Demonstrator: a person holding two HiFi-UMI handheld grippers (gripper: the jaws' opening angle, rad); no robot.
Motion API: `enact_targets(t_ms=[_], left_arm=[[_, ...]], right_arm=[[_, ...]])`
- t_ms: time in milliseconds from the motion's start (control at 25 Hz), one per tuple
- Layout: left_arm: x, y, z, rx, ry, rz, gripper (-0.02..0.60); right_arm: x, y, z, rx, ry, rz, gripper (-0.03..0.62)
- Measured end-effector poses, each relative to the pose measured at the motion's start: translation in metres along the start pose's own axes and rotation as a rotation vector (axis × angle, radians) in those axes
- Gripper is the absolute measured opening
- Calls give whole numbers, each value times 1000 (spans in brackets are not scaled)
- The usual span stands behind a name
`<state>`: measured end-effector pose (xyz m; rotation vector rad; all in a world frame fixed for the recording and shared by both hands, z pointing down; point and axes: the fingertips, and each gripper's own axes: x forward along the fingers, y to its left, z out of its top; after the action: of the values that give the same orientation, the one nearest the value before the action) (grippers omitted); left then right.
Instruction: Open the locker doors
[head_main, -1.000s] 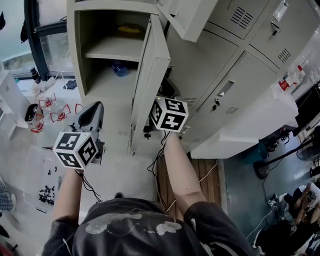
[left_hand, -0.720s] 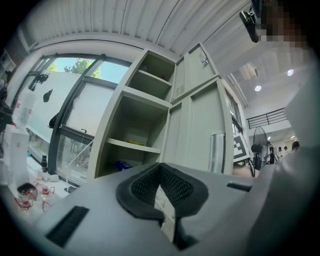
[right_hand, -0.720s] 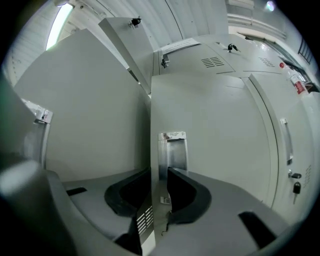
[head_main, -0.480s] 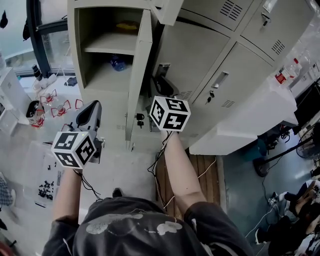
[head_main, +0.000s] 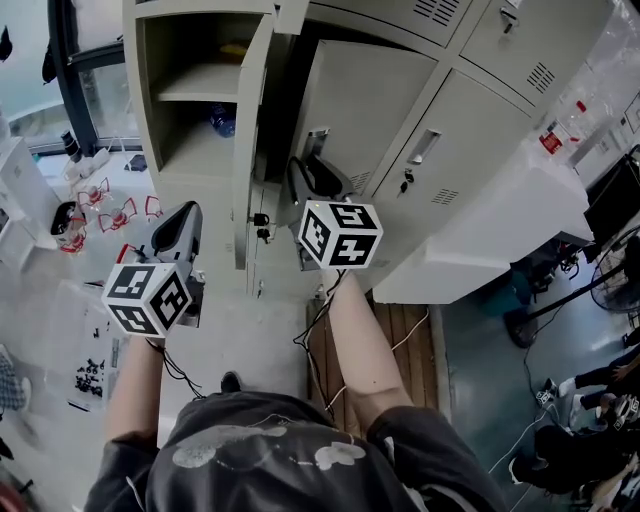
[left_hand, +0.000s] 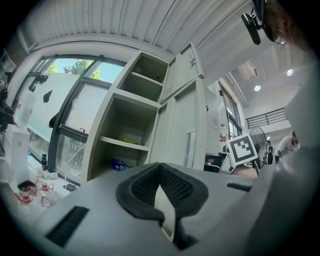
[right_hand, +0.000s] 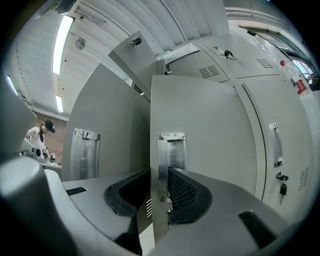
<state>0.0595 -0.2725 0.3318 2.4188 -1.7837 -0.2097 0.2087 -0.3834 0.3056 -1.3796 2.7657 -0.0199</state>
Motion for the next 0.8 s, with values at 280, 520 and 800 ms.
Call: enact_targets(t_ms=[280,520,800], left_arm=[[-6,-18,-4,-4,0,9,8],[-13,-35,-6,-6,-4,15,8],[-16,-56,-10,-7,1,7,8]], right_arm=[[-27,-2,2,-32,-5,4,127],[-47,-5,3,-63,-10,-6,127],[-71,-13,6,-80,-17,-21,133]])
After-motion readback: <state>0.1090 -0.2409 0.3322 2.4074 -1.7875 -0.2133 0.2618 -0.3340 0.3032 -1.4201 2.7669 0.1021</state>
